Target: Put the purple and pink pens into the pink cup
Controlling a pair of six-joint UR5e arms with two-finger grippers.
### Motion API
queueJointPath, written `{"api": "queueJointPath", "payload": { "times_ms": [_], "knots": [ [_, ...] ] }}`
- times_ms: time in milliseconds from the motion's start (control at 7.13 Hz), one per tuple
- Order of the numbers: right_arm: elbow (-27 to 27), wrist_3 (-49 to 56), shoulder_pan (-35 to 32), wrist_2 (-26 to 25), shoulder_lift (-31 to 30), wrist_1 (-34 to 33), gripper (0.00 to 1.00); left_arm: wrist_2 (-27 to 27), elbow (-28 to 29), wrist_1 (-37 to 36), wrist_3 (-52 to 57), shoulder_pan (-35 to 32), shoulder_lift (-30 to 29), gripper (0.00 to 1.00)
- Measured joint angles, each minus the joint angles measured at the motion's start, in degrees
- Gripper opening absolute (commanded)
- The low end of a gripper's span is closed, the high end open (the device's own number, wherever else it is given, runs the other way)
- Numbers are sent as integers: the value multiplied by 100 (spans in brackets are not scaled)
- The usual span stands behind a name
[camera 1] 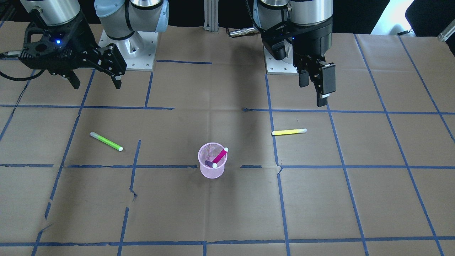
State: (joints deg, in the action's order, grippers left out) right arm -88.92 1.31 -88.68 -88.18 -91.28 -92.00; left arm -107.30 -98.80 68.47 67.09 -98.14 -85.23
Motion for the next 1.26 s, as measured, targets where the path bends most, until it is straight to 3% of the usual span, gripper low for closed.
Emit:
{"api": "queueJointPath", "payload": {
  "times_ms": [421,842,1262],
  "knots": [
    [78,-21,-1,-44,105,33,100,925,-2,474,-2308,544,185,97],
    [88,-34,-1,-74,100,48,100,1580,-164,618,-4667,637,295,97],
    [106,-34,-6,-76,101,146,100,2028,-547,846,-5810,1066,486,97]
  ]
}}
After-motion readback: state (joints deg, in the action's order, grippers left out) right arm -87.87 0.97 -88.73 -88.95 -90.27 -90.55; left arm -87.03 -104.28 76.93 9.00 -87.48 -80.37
